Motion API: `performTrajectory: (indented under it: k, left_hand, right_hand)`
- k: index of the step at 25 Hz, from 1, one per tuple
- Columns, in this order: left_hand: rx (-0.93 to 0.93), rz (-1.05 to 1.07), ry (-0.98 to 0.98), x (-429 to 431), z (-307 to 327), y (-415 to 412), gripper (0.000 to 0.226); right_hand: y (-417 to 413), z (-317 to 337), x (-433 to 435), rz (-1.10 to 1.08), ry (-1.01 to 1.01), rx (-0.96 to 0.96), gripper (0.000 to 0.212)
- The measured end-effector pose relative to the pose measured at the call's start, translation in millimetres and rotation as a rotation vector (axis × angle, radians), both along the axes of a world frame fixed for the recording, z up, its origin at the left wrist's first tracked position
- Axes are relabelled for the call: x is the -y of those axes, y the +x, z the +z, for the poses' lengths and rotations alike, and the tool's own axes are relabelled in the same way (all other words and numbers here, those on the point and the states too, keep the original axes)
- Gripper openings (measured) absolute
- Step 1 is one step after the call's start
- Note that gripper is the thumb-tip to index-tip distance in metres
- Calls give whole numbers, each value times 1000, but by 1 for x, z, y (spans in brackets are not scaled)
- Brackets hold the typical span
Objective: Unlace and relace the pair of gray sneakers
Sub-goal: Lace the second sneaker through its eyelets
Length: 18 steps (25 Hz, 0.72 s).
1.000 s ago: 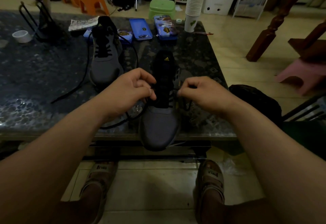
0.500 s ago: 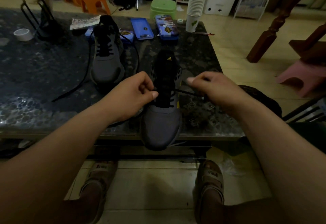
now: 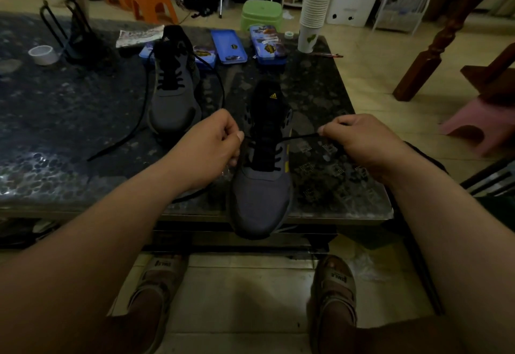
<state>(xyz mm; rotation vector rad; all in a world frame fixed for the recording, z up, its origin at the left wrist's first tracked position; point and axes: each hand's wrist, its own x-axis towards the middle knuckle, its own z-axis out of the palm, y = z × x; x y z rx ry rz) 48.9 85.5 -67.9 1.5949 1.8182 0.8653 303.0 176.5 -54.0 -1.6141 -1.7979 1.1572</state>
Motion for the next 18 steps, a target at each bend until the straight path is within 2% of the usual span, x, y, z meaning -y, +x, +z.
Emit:
performTrajectory:
  k: [5, 8, 10, 12, 14, 16, 18]
  left_hand:
    - [-76, 101, 104, -3, -2, -6, 19]
    - [-204, 143, 201, -5, -5, -11, 8]
    - [-316, 114, 338, -6, -1, -6, 15]
    - [-315, 19, 444, -5, 8, 16, 27]
    - [-314, -110, 426, -6, 16, 46, 45]
    - [-306, -194, 288, -6, 20, 72, 53]
    - [-263, -179, 211, -8, 21, 80, 35]
  right_hand:
    - [4, -7, -1, 64, 27, 117, 34]
    - [10, -4, 2, 100, 27, 138, 29]
    - [10, -1, 6, 126, 30, 68, 23]
    - [5, 7, 14, 131, 26, -84, 21]
    - [-2, 13, 21, 141, 27, -220, 23]
    - [-5, 18, 25, 174, 47, -293, 20]
    - [-3, 20, 27, 172, 88, -293, 14]
